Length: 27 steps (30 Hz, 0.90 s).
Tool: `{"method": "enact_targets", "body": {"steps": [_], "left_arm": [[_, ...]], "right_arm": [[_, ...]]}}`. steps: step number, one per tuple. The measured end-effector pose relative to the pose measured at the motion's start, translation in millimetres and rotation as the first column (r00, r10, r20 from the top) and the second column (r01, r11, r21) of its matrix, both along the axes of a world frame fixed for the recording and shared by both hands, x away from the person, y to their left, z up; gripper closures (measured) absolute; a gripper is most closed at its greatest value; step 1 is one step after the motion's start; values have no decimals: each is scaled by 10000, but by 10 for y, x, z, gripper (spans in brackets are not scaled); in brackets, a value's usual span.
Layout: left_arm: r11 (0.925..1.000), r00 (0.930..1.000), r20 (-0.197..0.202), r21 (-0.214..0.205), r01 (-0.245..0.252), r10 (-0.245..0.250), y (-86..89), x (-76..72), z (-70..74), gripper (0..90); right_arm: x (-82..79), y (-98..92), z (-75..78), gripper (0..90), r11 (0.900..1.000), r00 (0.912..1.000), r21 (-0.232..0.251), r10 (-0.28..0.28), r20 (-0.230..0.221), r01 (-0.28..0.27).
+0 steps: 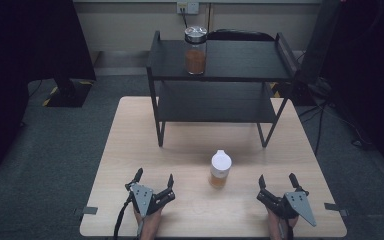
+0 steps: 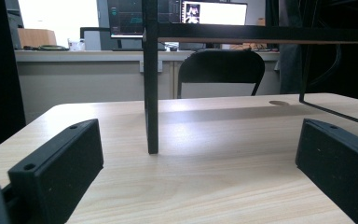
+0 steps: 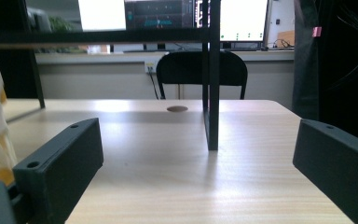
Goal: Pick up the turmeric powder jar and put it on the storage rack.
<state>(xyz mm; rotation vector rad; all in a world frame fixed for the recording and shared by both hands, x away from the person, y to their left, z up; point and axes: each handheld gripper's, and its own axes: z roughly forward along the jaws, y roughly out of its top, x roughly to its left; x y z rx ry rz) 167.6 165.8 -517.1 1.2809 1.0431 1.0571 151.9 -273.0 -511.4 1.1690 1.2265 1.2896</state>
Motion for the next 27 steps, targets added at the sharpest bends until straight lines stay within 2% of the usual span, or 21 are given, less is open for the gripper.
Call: {"method": "enact_targets", "body": {"steps": [3,6,14,20,27], "left_arm": [[10000,10000,-4,3,-22,22,-3,-1,0,3],[10000,10000,-1,4,-3,3,0,-2,0,3],[10000,10000,-9,-6,-12,12,-1,-5,1,3],[10000,10000,-10,-7,-21,21,-2,-5,1,3],[10000,10000,-6,-14,-20,20,-1,-5,0,2]], "right_arm": [[-38,-26,62,2,9987,9993,488,151,329,-167],[-60,6,169,2,9986,9972,342,387,643,-409],[26,216,467,1,9881,9844,1,1529,873,-1535],[148,396,570,0,9737,9682,-82,2273,1050,-2277],[270,622,611,1,9653,9592,-327,2612,1083,-2592]]}}
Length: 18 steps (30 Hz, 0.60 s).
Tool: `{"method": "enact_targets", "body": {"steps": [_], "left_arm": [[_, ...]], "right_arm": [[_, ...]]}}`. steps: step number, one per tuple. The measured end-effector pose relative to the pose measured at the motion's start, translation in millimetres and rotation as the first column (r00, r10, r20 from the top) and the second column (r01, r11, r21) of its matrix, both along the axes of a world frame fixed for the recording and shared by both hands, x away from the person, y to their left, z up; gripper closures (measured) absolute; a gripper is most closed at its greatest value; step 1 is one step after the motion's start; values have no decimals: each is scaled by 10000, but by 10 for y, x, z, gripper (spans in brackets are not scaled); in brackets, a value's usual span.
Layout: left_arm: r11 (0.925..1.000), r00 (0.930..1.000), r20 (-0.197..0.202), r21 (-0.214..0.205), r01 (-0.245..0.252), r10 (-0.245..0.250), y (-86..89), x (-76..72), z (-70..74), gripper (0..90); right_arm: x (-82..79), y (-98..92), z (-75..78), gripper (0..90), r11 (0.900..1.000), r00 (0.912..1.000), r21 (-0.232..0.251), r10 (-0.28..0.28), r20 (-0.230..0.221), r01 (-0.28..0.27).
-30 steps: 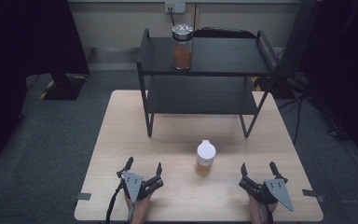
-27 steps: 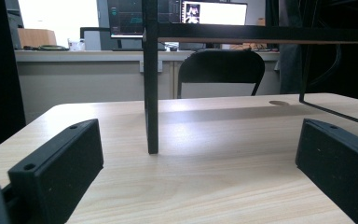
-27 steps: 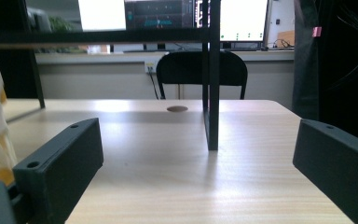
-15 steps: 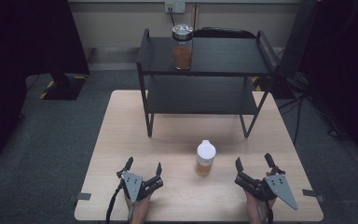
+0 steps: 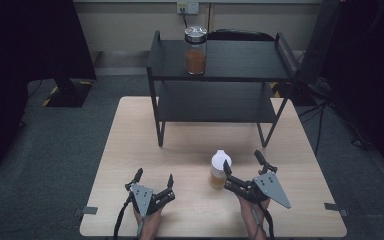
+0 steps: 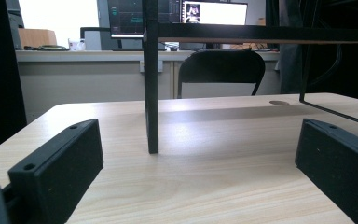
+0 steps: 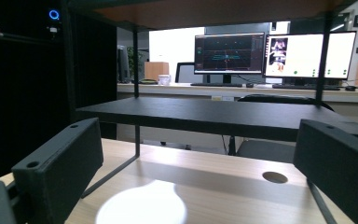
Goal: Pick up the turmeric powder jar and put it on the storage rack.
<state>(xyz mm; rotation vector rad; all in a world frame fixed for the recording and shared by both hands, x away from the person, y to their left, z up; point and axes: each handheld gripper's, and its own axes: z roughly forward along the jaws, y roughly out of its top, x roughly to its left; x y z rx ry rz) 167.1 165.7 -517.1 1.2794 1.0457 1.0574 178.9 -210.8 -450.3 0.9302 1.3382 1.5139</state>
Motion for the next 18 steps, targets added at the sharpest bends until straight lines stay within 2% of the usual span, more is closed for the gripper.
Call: {"method": "enact_targets", "body": {"steps": [2,11,18], "left_arm": [[10000,10000,9,-12,12,-12,3,0,-2,1],[10000,10000,-3,9,11,-11,1,1,1,1],[10000,10000,0,12,15,-15,2,1,1,1]], "right_arm": [[28,53,-19,2,10000,10000,-55,48,10,-48],[104,195,-132,6,9993,9987,-367,103,-491,-121],[169,224,-286,40,9988,9953,-330,336,-903,-367]]}}
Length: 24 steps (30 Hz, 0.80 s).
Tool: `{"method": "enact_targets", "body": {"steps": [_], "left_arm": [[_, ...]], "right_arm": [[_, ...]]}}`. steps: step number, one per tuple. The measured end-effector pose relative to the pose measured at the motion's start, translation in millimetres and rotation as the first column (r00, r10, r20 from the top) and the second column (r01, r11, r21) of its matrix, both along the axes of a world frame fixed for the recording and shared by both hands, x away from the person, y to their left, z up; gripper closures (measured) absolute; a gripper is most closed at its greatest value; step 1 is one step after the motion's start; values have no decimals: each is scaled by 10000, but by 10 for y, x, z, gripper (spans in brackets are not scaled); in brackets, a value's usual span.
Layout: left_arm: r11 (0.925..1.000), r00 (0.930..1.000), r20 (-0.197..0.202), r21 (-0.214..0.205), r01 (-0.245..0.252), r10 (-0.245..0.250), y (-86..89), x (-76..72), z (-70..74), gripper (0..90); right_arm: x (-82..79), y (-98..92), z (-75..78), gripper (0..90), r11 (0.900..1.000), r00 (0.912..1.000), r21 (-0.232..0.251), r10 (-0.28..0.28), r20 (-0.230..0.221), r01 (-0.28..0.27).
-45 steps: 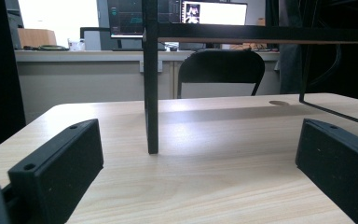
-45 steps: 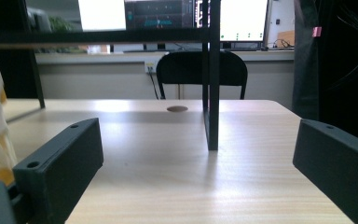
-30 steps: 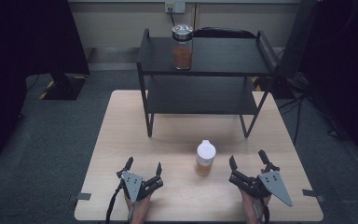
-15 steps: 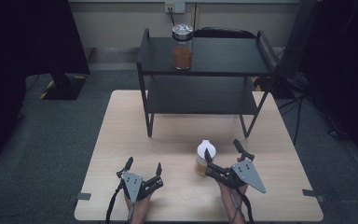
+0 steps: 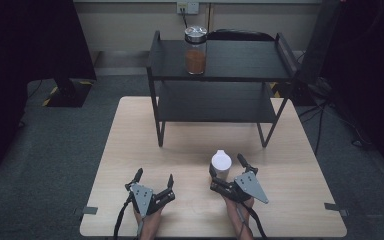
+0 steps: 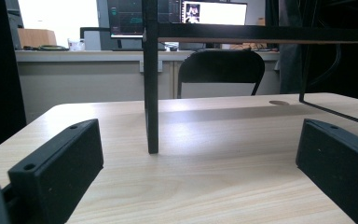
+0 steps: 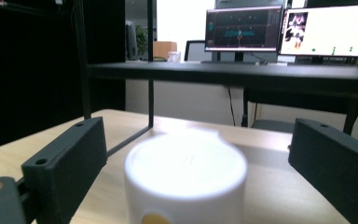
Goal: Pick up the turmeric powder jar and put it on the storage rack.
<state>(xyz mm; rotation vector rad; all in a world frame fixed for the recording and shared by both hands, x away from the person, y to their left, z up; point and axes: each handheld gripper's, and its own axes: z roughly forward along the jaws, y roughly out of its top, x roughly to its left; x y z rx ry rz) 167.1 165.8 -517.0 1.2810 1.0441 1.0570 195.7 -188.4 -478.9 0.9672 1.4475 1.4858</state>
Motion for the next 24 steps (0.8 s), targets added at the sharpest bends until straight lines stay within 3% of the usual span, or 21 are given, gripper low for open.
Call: {"method": "enact_targets", "body": {"steps": [3,8,24], "left_arm": [[10000,10000,1,-1,0,0,0,0,0,1],[10000,10000,1,1,1,-1,0,0,0,1],[10000,10000,6,-8,8,-8,1,1,-1,1]], "right_arm": [[12,28,-47,60,10000,9998,47,-51,-166,52],[34,28,-45,126,9994,9965,333,36,-840,-8],[25,78,-109,253,9998,9946,171,-21,-1038,39]]}}
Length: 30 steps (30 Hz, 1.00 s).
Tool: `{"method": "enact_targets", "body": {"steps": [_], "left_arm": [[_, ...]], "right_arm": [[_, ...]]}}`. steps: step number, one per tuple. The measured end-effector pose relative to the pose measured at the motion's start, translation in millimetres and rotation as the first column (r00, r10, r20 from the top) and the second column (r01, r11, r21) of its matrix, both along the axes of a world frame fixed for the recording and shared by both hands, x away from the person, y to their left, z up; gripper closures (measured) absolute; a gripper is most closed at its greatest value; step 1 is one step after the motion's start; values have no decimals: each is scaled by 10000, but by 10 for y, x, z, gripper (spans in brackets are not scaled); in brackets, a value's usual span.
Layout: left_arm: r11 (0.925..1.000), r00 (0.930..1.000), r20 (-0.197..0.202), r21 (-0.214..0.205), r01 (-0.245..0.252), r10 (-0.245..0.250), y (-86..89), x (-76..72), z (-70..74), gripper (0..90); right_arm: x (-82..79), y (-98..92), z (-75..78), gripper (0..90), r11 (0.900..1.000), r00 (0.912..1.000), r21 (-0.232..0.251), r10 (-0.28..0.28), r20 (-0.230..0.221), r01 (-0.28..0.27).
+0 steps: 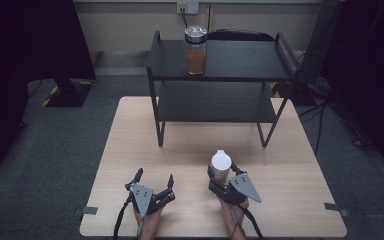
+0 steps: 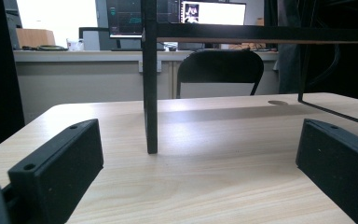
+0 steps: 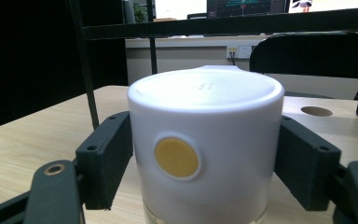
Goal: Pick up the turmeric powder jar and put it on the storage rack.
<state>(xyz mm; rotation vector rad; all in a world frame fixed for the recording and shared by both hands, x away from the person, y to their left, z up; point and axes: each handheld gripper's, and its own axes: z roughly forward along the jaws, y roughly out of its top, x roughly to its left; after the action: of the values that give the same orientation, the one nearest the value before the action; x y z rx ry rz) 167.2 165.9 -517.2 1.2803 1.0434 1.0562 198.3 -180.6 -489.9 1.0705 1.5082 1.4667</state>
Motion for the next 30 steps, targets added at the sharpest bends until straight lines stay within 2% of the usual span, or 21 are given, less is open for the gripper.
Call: {"method": "enact_targets", "body": {"steps": [5,12,22,27,30], "left_arm": [[10000,10000,-1,2,-11,11,-2,0,0,1],[10000,10000,-6,12,-9,9,-1,0,1,1],[10000,10000,-5,4,-8,8,-1,0,1,1],[10000,10000,-2,4,-6,6,-1,0,1,1],[10000,10000,-10,18,-5,5,1,-1,2,1]], "right_arm": [[17,-19,-3,270,9999,9999,107,54,-128,-53],[30,-37,24,292,9998,9998,-121,122,-168,-124],[60,-109,84,296,9988,9985,-223,423,-353,-431],[66,-140,100,296,9988,9981,-74,477,-385,-480],[71,-153,141,297,9983,9979,-212,542,-368,-550]]}}
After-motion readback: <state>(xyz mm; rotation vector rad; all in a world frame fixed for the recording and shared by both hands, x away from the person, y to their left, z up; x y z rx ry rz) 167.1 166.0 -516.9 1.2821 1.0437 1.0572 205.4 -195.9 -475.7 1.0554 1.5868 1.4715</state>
